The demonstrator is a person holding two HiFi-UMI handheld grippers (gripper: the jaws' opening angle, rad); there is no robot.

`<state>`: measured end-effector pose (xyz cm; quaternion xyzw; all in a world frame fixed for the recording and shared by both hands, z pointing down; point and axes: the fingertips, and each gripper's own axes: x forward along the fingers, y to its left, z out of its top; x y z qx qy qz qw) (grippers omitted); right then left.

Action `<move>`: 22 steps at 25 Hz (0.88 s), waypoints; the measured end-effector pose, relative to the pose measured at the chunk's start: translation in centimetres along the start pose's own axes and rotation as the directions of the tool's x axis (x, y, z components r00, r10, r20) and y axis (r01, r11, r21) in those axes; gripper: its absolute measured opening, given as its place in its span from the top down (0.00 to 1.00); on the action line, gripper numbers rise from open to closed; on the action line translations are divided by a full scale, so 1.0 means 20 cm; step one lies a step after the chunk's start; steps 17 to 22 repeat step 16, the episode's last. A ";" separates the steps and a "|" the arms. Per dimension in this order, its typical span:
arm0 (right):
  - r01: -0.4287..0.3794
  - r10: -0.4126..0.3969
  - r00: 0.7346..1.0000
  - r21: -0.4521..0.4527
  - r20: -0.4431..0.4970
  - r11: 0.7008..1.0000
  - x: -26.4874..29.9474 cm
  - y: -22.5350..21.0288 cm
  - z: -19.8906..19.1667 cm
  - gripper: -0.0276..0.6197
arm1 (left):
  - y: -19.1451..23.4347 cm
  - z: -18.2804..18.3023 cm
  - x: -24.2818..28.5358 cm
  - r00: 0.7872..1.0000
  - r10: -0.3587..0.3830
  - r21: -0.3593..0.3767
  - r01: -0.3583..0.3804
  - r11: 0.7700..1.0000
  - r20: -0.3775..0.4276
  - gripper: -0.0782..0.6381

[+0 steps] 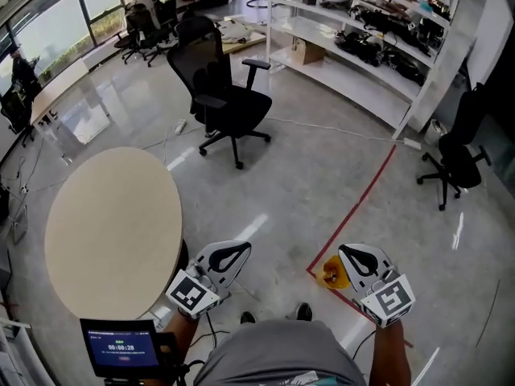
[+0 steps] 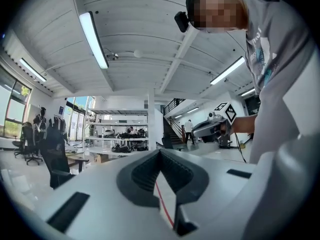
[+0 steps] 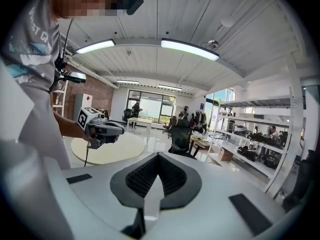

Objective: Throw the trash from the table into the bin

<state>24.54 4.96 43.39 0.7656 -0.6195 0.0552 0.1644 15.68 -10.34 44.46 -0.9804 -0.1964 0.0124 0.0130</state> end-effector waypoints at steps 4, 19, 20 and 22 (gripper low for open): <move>0.050 -0.049 0.999 0.022 -0.020 0.999 0.06 0.04 0.02 0.95 | 0.06 -0.09 -0.04 0.997 -0.060 0.008 0.060 0.998 -0.047 0.83; 0.131 -0.125 0.989 0.064 -0.084 0.989 0.29 0.24 0.01 0.95 | 0.29 -0.17 -0.09 0.983 -0.182 -0.057 0.182 0.982 0.003 0.83; 0.131 -0.125 0.989 0.064 -0.084 0.989 0.29 0.24 0.01 0.95 | 0.29 -0.17 -0.09 0.983 -0.182 -0.057 0.182 0.982 0.003 0.83; 0.131 -0.125 0.989 0.064 -0.084 0.989 0.29 0.24 0.01 0.95 | 0.29 -0.17 -0.09 0.983 -0.182 -0.057 0.182 0.982 0.003 0.83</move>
